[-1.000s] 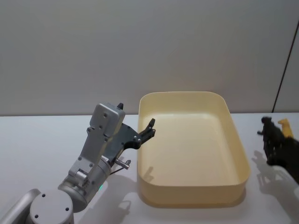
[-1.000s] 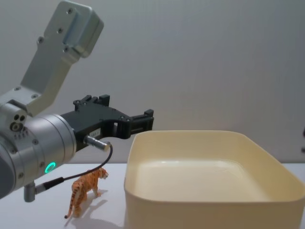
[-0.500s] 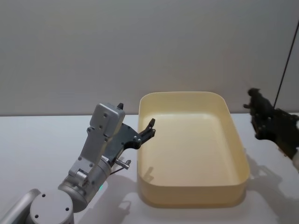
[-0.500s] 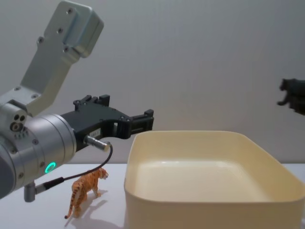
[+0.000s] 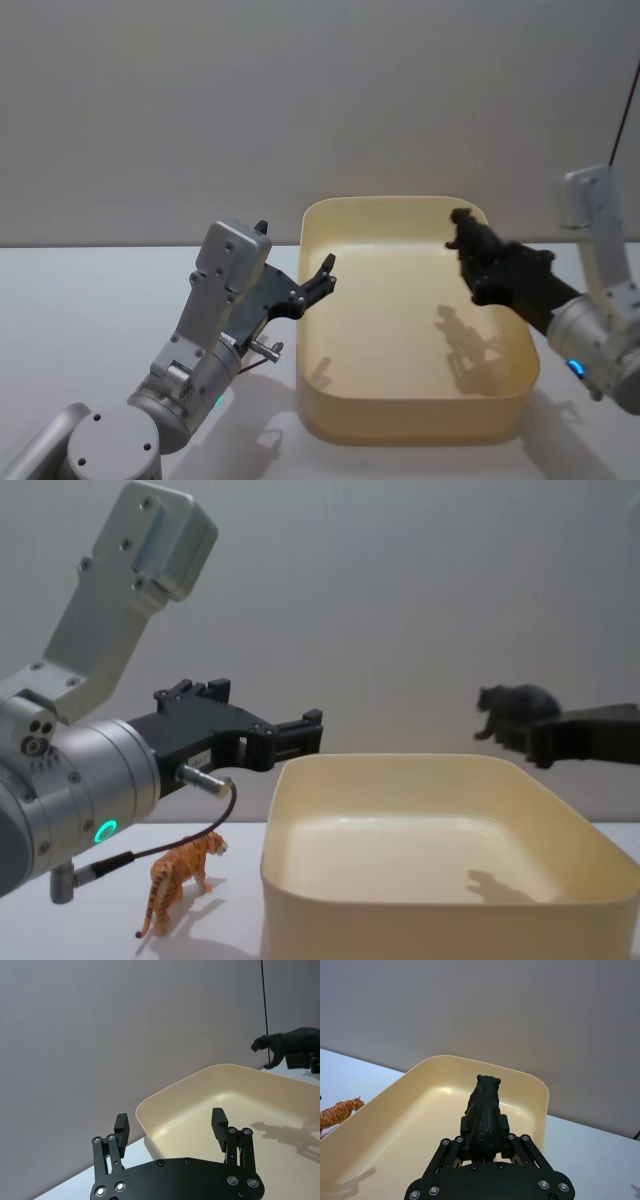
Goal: Pick up the toy alternately with two hands and place it into the central storage box.
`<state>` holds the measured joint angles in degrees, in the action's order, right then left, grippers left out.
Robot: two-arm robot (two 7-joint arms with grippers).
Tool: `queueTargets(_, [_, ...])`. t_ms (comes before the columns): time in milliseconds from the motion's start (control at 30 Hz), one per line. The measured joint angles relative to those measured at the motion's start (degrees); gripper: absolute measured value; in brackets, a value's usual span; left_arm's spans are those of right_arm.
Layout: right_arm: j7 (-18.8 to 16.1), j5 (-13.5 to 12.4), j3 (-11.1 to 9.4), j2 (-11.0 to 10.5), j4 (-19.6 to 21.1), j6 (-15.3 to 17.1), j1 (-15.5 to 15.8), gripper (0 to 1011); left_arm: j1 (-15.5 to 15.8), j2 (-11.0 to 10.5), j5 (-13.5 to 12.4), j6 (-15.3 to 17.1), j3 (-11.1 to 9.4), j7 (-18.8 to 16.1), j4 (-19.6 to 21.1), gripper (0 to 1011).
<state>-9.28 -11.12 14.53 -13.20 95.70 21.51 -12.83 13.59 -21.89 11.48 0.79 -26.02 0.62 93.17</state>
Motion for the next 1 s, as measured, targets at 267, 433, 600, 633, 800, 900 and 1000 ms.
queueTargets(267, [-1.24, 1.77, 1.49, 1.86, -2.31, 1.42, -1.96, 534, 0.0, 0.0, 0.0, 0.0, 0.0, 0.0, 0.0, 1001])
queueTargets(433, [-1.6, 2.25, 1.87, 2.39, -2.95, 1.8, -2.49, 664, 0.0, 0.0, 0.0, 0.0, 0.0, 0.0, 0.0, 1001])
queueTargets(600, [-1.38, 2.06, 1.61, 2.14, -2.83, 1.87, -2.42, 829, 0.0, 0.0, 0.0, 0.0, 0.0, 0.0, 0.0, 1001])
queueTargets(633, [-1.24, 1.98, 1.49, 2.01, -2.7, 1.87, -2.33, 863, 0.0, 0.0, 0.0, 0.0, 0.0, 0.0, 0.0, 1001])
queueTargets(800, [0.33, 0.56, 0.11, 0.64, -1.45, 1.74, -1.3, 991, 0.0, 0.0, 0.0, 0.0, 0.0, 0.0, 0.0, 1001])
queueTargets(900, [1.17, -0.18, -0.68, -0.21, -0.75, 1.68, -0.61, 1001, 0.0, 0.0, 0.0, 0.0, 0.0, 0.0, 0.0, 1001])
queueTargets(1000, [2.78, -1.61, -2.22, -1.77, 0.63, 1.55, 0.75, 1001, 0.0, 0.0, 0.0, 0.0, 0.0, 0.0, 0.0, 1001])
